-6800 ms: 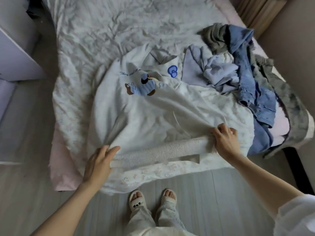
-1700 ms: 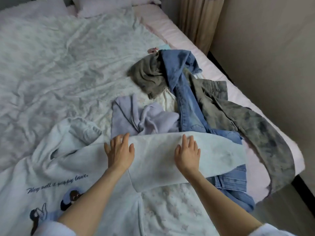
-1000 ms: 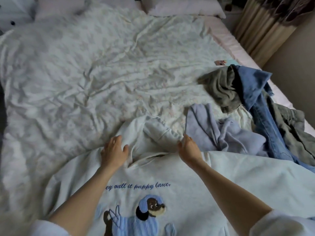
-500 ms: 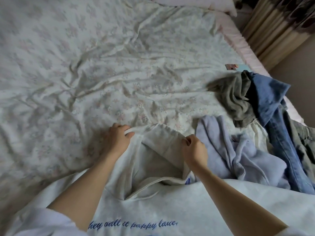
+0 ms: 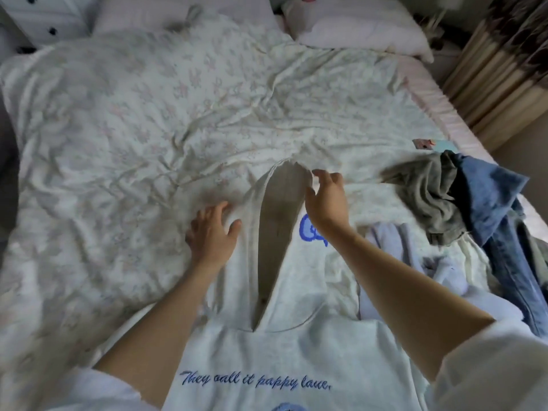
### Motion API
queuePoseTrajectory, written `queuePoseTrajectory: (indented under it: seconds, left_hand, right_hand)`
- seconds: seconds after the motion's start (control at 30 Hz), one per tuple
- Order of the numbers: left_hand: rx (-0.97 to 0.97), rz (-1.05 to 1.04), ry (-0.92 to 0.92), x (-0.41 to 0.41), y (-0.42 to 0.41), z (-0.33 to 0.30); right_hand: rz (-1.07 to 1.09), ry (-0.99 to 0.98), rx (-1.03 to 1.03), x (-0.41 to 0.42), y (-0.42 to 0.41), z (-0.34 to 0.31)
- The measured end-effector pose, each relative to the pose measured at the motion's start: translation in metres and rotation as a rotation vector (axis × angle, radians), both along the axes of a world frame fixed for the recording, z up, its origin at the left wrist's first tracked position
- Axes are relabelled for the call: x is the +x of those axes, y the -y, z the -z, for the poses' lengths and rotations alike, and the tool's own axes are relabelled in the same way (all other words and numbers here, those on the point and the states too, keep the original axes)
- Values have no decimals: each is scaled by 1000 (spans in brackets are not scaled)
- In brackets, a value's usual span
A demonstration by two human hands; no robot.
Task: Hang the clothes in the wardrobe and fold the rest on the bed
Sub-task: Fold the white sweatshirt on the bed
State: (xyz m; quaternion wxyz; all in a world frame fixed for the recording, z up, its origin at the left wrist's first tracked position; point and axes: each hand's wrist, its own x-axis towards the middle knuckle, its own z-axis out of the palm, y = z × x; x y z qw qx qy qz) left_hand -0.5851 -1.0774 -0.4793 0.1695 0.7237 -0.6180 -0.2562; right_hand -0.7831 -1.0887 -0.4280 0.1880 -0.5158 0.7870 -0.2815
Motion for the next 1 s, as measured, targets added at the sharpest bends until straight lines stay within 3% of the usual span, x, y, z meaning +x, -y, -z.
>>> queuePoseTrajectory:
  seconds: [0.07, 0.17, 0.47, 0.63, 0.83, 1.0]
  left_hand:
    - [119, 11, 35, 23, -11, 5]
    - [179, -55, 99, 69, -43, 14]
    - [415, -366, 184, 203, -192, 35]
    - [483, -321, 129, 228, -260, 37]
    - [577, -445, -281, 235, -305, 30]
    - [618, -510, -556, 243, -310, 17]
  right_hand:
    - [-73, -52, 209, 12, -22, 20]
    - [-156, -24, 334, 37, -62, 43]
    - [-566, 61, 386, 161, -162, 65]
    - [-829, 28, 321, 218, -227, 75]
    - [-1049, -241, 315, 234, -280, 90]
    - [-1104, -313, 349, 238, -288, 84]
